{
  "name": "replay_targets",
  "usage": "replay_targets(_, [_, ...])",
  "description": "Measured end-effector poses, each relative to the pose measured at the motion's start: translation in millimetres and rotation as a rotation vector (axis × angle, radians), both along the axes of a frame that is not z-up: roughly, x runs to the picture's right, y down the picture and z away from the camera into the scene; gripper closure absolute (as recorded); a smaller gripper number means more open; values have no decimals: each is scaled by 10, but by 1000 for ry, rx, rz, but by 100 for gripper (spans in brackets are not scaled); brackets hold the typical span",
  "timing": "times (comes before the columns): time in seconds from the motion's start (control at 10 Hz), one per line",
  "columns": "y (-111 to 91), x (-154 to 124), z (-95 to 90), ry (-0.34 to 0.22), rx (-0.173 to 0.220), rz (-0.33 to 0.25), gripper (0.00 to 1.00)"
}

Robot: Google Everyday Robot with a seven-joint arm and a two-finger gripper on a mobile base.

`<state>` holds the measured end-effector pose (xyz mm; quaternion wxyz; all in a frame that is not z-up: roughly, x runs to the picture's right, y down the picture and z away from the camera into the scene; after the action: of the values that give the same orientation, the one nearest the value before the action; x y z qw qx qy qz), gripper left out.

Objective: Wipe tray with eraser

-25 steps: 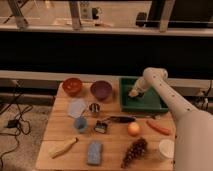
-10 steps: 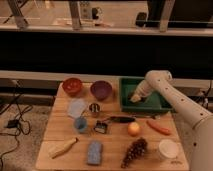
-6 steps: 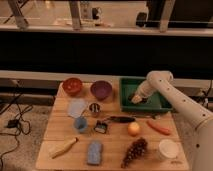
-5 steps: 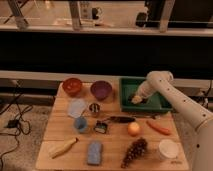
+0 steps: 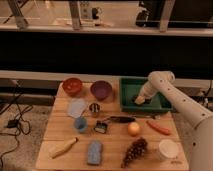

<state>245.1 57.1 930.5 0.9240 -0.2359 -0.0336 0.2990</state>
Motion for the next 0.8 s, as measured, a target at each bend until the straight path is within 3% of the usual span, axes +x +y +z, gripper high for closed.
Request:
replay_targets(0.3, [-20,224,70,67,-4,44,96])
replay_targets(0.8, [-166,562,167,172,26,144,96])
